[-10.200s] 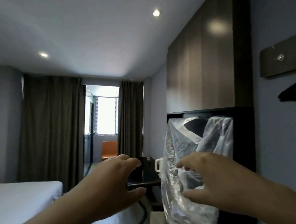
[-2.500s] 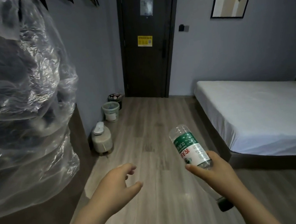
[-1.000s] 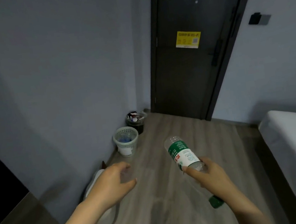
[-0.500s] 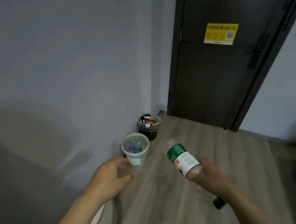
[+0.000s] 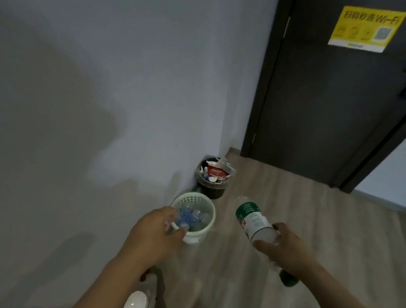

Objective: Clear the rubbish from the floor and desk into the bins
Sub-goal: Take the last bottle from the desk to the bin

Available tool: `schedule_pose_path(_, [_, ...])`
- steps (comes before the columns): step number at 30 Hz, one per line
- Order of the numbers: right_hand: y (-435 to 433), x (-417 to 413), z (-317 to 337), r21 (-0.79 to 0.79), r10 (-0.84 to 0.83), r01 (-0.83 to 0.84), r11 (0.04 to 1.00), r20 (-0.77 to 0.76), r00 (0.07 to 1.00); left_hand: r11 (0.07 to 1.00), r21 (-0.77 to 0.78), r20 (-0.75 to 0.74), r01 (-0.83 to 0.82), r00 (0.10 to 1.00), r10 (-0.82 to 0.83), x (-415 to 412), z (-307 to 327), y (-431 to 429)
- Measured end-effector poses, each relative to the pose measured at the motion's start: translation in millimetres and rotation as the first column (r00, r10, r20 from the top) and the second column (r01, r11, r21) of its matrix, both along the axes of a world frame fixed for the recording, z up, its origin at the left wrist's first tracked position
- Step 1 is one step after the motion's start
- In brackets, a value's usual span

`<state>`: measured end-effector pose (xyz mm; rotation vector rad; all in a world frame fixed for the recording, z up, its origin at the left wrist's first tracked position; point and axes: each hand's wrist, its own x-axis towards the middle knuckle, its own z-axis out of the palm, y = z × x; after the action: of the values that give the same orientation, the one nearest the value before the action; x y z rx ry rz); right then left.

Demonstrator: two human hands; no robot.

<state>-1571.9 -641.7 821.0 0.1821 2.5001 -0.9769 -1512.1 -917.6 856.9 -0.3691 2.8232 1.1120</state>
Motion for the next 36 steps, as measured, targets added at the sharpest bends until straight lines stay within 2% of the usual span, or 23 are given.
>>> schedule_pose_path(9, [-61.7,-129.3,-71.9,0.057,0.079,-0.093,0.994,0.214,0.974,0.999,0.011,0.151,-0.05,0.987,0.048,-90.0,-58.0,-39.0])
schedule_pose_path(11, [-73.4,-157.6,-95.9,0.069,0.088,-0.107,0.992,0.235,0.968,0.994,0.023,0.202,-0.108,0.974,0.101,-103.1,-78.4,-45.3])
schedule_pose_path(13, [-84.5,-187.1,-125.7,0.08,0.101,-0.124,0.989,0.242,0.965,0.988,-0.006,0.171,-0.154,0.973,0.153,-120.3,-110.3,-52.8])
schedule_pose_path(18, [-110.2,-248.7,-205.7,0.147,0.144,-0.177,0.973,0.214,0.966,0.989,-0.101,0.271,-0.108,0.954,0.132,-163.9,-196.2,-75.1])
schedule_pose_path(22, [-137.4,-290.7,-277.0,0.169,0.193,-0.23,0.958,0.209,0.959,0.979,-0.174,0.265,-0.104,0.953,0.148,-193.0,-258.0,-87.3])
schedule_pose_path(29, [-190.9,-341.5,-392.1,0.207,0.244,-0.288,0.935,0.215,0.946,0.973,-0.186,0.292,-0.139,0.937,0.19,-219.4,-361.9,-103.9])
schedule_pose_path(32, [-204.5,-354.7,-421.9,0.176,0.234,-0.257,0.95,0.142,0.962,0.973,-0.171,0.24,-0.157,0.951,0.196,-226.2,-392.8,-111.9])
schedule_pose_path(36, [-206.2,-347.1,-434.4,0.113,0.197,-0.194,0.975,-0.014,0.98,0.976,-0.151,0.33,-0.157,0.923,0.2,-229.8,-399.2,-111.5])
